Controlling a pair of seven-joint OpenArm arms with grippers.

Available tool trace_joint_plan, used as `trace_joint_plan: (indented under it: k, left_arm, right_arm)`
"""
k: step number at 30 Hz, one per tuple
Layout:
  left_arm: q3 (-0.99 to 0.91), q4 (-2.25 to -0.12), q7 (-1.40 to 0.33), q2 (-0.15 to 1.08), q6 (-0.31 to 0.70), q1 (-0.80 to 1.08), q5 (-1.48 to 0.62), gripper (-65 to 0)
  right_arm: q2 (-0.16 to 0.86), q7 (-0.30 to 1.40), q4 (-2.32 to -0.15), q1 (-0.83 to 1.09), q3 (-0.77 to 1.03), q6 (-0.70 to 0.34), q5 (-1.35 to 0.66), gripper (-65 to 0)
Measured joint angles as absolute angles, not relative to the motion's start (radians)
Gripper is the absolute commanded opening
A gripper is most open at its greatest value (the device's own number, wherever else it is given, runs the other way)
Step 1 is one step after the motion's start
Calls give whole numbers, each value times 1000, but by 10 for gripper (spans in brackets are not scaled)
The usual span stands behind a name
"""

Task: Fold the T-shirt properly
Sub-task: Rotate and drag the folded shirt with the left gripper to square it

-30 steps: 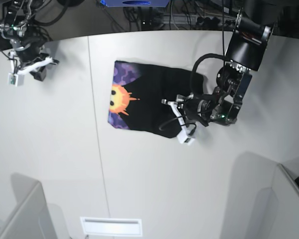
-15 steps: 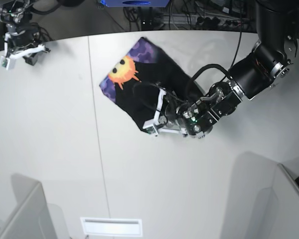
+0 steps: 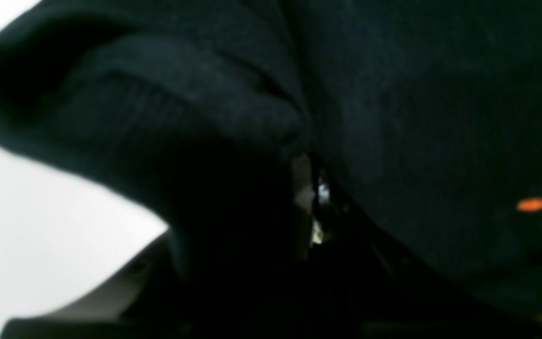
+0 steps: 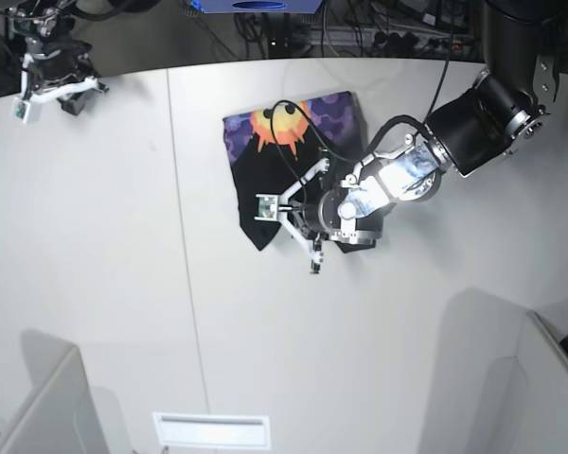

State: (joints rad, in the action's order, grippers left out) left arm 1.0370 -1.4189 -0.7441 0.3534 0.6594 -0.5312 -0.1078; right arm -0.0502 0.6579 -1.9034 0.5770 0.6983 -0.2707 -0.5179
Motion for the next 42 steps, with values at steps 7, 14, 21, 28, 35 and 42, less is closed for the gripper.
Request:
trace_joint_plan:
  k: [7,14,21,28,35,42]
  left_arm:
    - [1044,-1410,-744,314,682,-537,-77,-650]
    - [1049,-1409,-744,263,690,-531,-78,-650]
    - [1049,-1409,-744,257,690,-532,-79,-650]
    - [1049,-1409,-745,257,690,-529,-79,-650]
    - [1043,-1409,-745,258,690,-532,-80,-650]
    - [1040,-1409,-748,257,693,-535,-80,-370]
  right_arm:
    - [-50,655,-1903,577,698,-271,-516,-650]
    - [-50,656,-1903,572,698,-271,-516,-650]
    - [-50,655,-1895,560,698,-271,-518,-650]
    - [-49,655,-1859,547,698,-271,-516,-650]
    - [-47,655,-1859,544,698,-271,-516,-650]
    - [-47,655,-1858,536,698,-271,-516,-650]
